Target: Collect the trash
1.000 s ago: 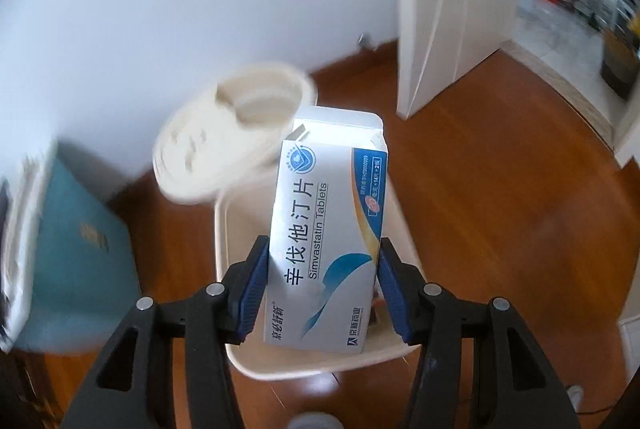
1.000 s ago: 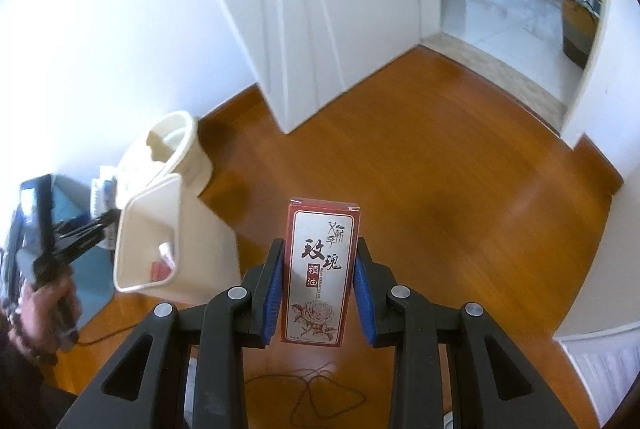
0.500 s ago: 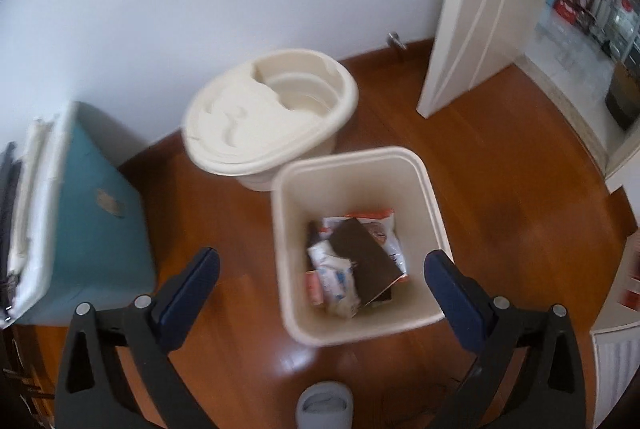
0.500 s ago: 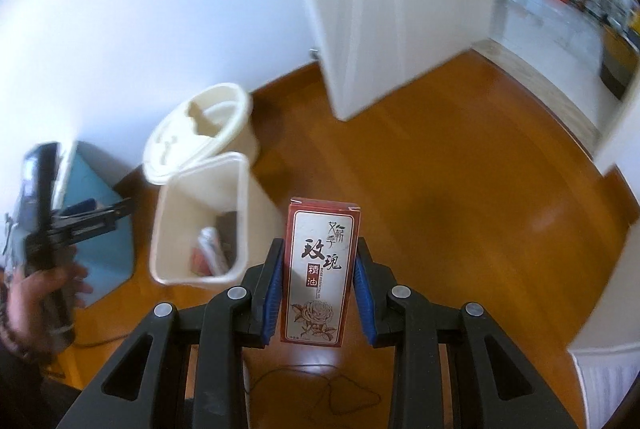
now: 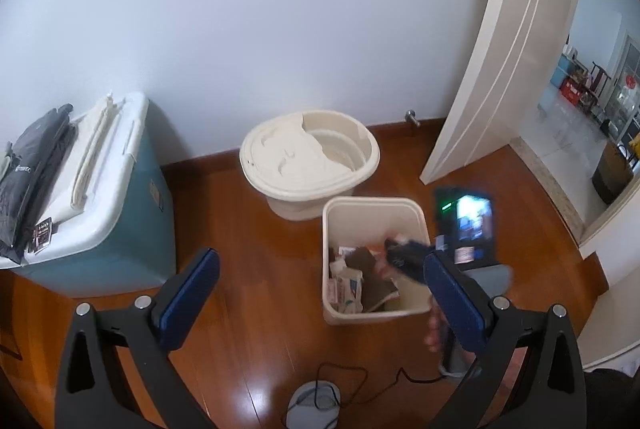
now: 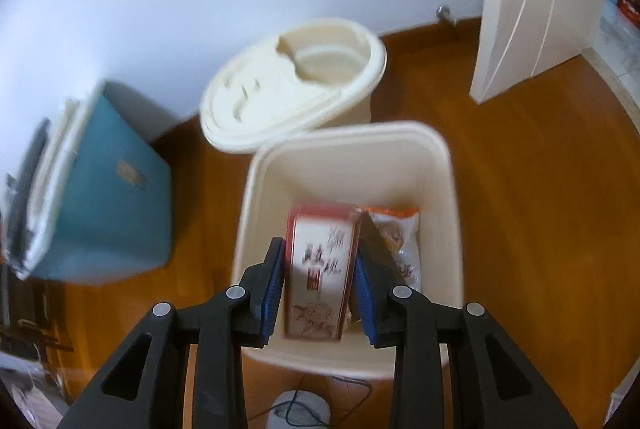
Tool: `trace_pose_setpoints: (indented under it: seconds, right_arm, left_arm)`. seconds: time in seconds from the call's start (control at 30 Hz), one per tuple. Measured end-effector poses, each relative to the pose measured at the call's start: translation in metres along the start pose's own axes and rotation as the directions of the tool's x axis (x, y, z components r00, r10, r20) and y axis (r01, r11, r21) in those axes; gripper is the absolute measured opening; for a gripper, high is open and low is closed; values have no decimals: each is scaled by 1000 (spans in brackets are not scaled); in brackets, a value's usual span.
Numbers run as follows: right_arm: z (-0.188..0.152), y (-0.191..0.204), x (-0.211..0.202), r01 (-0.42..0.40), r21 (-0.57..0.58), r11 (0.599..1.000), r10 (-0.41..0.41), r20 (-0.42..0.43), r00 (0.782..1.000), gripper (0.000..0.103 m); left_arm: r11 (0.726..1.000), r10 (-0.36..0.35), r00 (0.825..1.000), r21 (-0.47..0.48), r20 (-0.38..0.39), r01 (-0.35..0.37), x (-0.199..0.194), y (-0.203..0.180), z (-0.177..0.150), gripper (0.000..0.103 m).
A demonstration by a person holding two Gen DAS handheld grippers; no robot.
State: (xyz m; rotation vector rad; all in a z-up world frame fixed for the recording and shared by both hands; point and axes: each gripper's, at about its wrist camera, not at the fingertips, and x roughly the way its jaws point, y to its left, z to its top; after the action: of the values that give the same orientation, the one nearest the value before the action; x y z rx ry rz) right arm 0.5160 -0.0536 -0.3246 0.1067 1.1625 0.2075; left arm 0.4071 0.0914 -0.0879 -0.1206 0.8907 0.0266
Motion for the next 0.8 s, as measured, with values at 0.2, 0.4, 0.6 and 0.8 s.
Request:
trace_pose_setpoints:
  seconds: [0.2,0.4,0.6,0.8]
  right_arm:
    - [-16,4,-34,85,-98,992,-82,33,996,67]
    - [-86,11,-180,322,-105,941,-300,185,936,78]
    - [-186,13,-337,431,81,899,-434,301,849,97]
    - [-290,38,-431,433,174,885,-466,283,838,103]
  left_arm:
    - [998,45,998,44,52,-48,-28,-2,-3,103]
    - [998,60,996,19,59,-61,-90,7,-34,103]
    - [991,86,995,97,59,-92,-180,8,-89,103]
    - [990,24,999,139,26,-27,-252,3,-140,103]
